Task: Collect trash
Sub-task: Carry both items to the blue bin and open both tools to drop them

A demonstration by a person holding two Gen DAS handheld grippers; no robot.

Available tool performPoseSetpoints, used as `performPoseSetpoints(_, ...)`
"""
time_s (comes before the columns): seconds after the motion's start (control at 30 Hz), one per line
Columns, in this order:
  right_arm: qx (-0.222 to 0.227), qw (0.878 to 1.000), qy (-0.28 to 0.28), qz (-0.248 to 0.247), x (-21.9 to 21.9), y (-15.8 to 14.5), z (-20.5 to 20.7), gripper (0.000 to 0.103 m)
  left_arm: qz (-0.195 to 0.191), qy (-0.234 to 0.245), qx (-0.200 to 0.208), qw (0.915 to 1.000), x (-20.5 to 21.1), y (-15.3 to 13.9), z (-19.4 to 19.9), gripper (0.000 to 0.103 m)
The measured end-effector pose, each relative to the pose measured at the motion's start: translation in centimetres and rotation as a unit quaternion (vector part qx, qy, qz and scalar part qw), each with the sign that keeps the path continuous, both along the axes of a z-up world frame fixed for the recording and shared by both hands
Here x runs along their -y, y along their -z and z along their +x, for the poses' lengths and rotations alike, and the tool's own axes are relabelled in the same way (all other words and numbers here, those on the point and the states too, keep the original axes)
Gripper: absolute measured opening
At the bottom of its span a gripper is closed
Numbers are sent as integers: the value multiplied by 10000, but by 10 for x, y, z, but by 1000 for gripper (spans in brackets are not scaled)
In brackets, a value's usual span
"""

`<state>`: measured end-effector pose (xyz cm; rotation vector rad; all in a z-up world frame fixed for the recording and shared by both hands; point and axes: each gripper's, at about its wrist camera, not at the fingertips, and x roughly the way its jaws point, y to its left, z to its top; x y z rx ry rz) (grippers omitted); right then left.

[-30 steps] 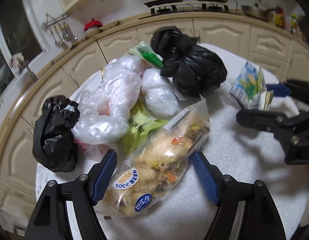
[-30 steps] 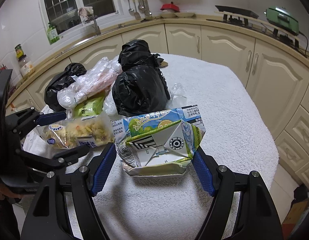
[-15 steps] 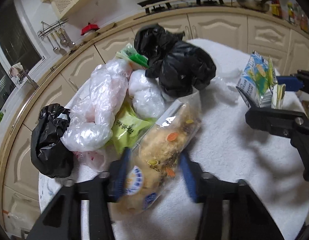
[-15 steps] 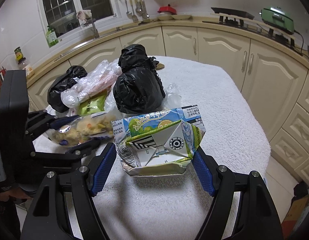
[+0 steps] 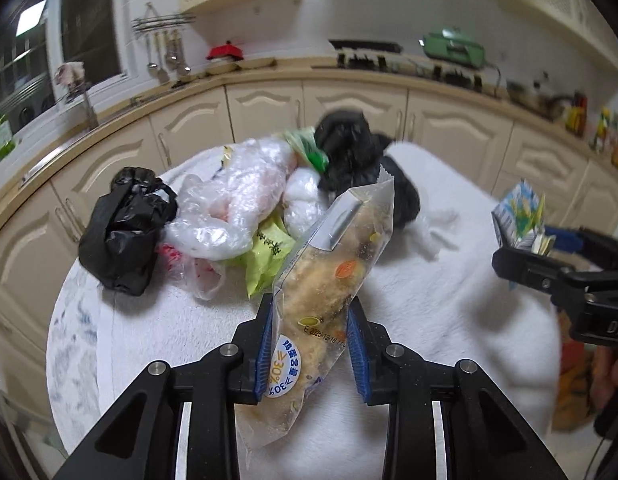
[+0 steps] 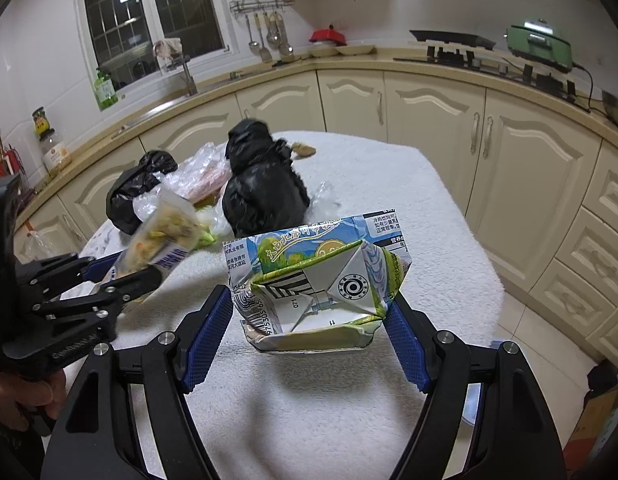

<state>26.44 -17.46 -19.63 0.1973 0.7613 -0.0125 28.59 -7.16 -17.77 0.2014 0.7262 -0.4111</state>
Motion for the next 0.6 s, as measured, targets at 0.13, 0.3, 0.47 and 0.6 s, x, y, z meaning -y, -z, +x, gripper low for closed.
performPoseSetpoints(0.13,139,9999,26,19,6,-9,-9,76,-352,-140,198,9991,-8,-15,-20,29)
performPoseSetpoints(0.3,374,9992,146,42,22,-24,-23,76,-792,-181,546,9952,-5,-47,-53,29)
performPoseSetpoints(0.47,567,9975,414,4,51,-41,-38,76,-1158,144,712,9906,21,-73,-68,29)
performPoseSetpoints(0.6,680,9947,762,-78,88,-53,-52,76,-1427,478,645,9865,56,-79,-69,29)
